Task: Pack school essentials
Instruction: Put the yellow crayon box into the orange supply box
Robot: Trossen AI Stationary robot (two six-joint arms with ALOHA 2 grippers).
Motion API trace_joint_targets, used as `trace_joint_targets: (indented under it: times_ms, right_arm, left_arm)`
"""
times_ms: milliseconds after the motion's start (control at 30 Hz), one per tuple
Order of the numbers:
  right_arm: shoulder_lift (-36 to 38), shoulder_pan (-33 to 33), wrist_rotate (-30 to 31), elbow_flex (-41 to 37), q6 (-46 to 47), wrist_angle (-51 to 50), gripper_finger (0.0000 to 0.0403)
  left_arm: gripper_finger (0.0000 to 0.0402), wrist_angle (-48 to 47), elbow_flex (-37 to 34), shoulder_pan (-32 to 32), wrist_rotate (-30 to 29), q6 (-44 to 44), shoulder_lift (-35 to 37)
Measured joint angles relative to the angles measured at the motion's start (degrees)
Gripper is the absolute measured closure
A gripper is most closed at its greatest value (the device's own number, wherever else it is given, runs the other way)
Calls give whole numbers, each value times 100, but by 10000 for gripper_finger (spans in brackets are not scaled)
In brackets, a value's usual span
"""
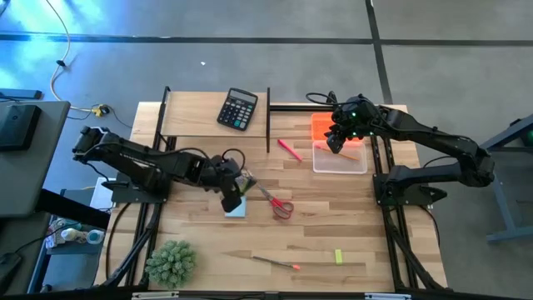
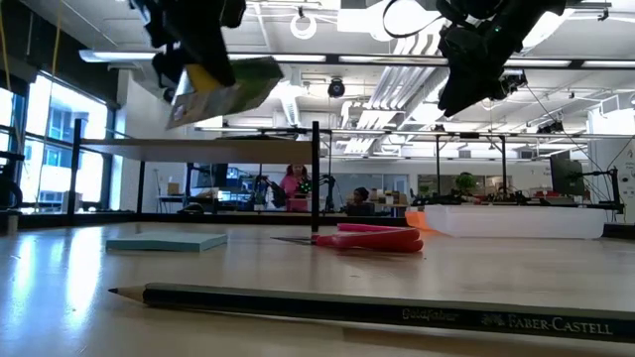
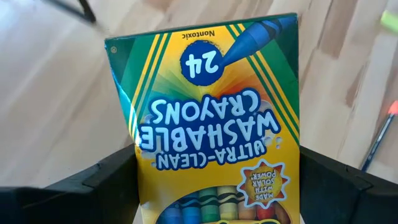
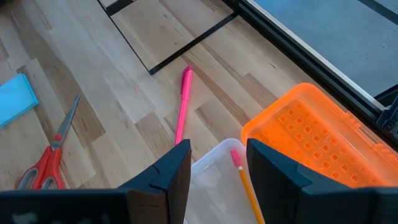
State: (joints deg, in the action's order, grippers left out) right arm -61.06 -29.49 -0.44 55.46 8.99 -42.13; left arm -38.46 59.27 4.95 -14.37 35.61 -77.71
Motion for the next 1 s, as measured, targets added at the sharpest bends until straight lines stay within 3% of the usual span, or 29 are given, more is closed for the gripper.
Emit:
trace_joint_targets:
  times_ms: [600, 867, 1000]
  right_arm:
    - [0, 1, 0, 0, 33, 140, 258]
    - [0, -3, -1, 0, 1045, 742, 258]
    - [0, 1, -23, 0, 1131, 1002, 258]
  left_arm:
    - [73, 159, 435, -415, -151, -778, -2]
    - [73, 234, 435, -461, -170, -1126, -2]
    - [73, 234, 435, -461, -242, -1138, -2]
